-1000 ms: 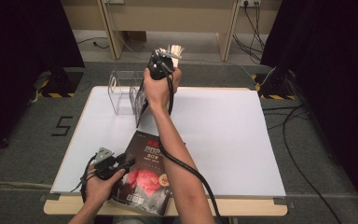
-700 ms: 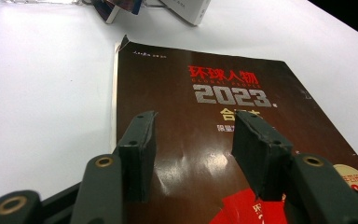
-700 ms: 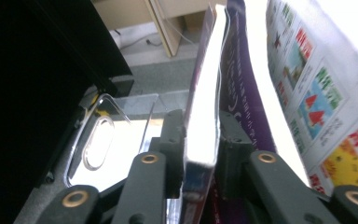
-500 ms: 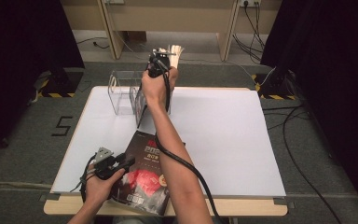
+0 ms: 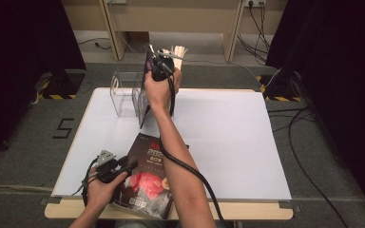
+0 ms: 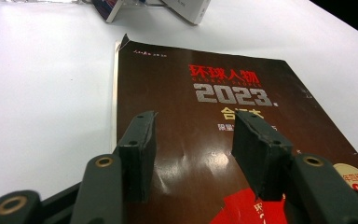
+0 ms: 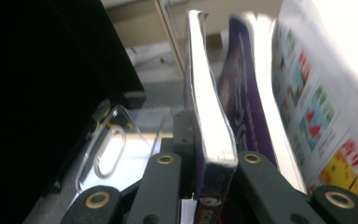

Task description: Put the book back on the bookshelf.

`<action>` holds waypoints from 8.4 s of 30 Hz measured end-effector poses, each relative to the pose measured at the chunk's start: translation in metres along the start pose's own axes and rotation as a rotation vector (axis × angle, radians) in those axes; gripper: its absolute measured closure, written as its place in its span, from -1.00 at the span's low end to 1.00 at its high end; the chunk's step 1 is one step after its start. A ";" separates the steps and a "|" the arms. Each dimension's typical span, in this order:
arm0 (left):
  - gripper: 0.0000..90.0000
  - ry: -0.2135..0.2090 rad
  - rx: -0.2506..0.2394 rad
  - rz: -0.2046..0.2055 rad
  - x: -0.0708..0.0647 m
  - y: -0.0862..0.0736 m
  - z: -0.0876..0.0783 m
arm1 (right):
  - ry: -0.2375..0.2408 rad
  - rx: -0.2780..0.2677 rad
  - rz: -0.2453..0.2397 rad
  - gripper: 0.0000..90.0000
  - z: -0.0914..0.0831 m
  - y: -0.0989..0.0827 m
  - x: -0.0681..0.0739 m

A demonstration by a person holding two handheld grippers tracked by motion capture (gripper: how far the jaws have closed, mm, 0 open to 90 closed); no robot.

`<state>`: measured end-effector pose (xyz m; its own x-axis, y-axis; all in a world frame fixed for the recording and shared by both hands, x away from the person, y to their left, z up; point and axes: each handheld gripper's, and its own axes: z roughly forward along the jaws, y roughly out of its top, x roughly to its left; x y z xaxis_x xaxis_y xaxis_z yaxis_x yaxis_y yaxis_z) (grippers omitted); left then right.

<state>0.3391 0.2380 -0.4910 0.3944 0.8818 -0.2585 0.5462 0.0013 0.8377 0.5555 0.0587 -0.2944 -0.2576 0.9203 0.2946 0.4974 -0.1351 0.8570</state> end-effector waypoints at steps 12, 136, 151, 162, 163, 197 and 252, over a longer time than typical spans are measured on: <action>0.09 -0.002 -0.001 -0.006 0.001 0.000 -0.001 | -0.022 -0.107 0.000 0.87 -0.003 0.008 0.005; 0.09 -0.007 -0.019 -0.004 -0.002 0.002 -0.002 | -0.050 0.032 -0.132 0.76 -0.006 -0.028 -0.008; 0.09 -0.007 -0.020 -0.004 -0.001 0.002 -0.003 | -0.076 0.018 -0.154 0.86 -0.007 -0.029 -0.001; 0.10 -0.007 -0.015 -0.005 -0.001 0.001 -0.001 | -0.041 -0.037 -0.159 0.86 -0.009 -0.035 -0.006; 0.10 -0.007 -0.015 -0.004 -0.002 0.001 -0.001 | -0.041 -0.037 -0.163 0.86 -0.009 -0.035 -0.005; 0.10 -0.011 -0.017 -0.002 -0.001 0.001 -0.001 | -0.043 -0.154 -0.137 0.77 0.001 -0.046 -0.001; -0.03 0.015 -0.056 0.006 -0.001 0.005 -0.006 | 0.199 -0.051 -0.040 0.18 -0.072 -0.058 -0.036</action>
<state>0.3366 0.2398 -0.4831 0.3861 0.8888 -0.2470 0.5018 0.0223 0.8647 0.4764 0.0068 -0.3241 -0.4374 0.8352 0.3334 0.4421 -0.1231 0.8885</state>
